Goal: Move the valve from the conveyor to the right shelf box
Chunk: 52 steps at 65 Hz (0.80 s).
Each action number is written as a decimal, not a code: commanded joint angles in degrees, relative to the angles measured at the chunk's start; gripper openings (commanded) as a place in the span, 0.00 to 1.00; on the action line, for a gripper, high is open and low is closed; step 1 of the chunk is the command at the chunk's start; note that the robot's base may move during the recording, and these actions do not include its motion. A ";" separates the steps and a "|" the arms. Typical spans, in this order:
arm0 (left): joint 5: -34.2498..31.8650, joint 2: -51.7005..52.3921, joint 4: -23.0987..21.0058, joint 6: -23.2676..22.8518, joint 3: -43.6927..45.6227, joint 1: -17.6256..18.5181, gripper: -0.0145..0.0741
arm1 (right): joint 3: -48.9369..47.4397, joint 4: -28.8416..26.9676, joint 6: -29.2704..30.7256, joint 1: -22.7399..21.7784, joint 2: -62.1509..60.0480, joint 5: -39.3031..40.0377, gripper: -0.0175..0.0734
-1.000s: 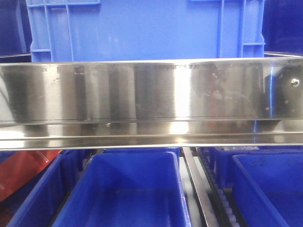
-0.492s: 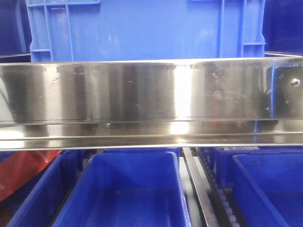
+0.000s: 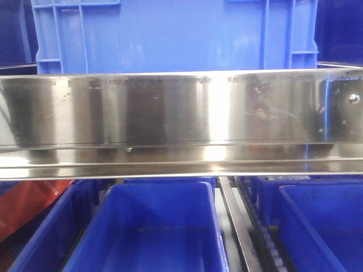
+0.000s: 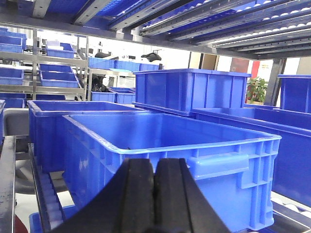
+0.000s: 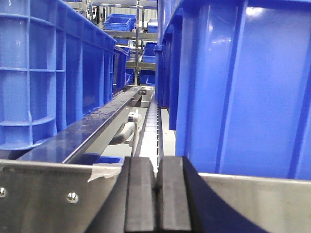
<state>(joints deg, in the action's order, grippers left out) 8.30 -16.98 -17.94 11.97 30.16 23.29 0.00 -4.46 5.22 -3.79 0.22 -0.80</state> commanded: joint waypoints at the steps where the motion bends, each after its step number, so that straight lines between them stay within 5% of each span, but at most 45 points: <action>1: -0.38 0.20 0.22 0.11 -0.41 0.38 0.04 | 0.00 -0.17 0.09 0.00 -0.22 1.36 0.01; 9: -2.60 1.94 4.66 -0.52 -5.68 -3.23 0.04 | 0.00 -0.17 0.09 0.00 -0.22 1.36 0.01; 22: -3.32 8.78 22.36 -13.22 -16.87 -12.92 0.04 | 0.00 -0.17 0.09 0.00 -0.22 1.36 0.01; 40: -5.00 16.98 18.66 -13.58 -28.45 -22.30 0.04 | 0.00 -0.17 0.09 0.00 -0.22 1.36 0.01; 46: -11.57 16.98 17.94 -13.58 -30.16 -23.03 0.04 | 0.00 -0.17 0.09 0.00 -0.22 1.36 0.01; 52: -11.16 16.98 18.40 -13.58 -30.16 -23.03 0.04 | 0.00 -0.17 0.09 0.00 -0.22 1.36 0.01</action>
<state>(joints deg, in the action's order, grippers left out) 0.34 -0.36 0.76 -1.22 0.00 0.50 -0.03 -4.46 5.22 -3.79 0.22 -0.71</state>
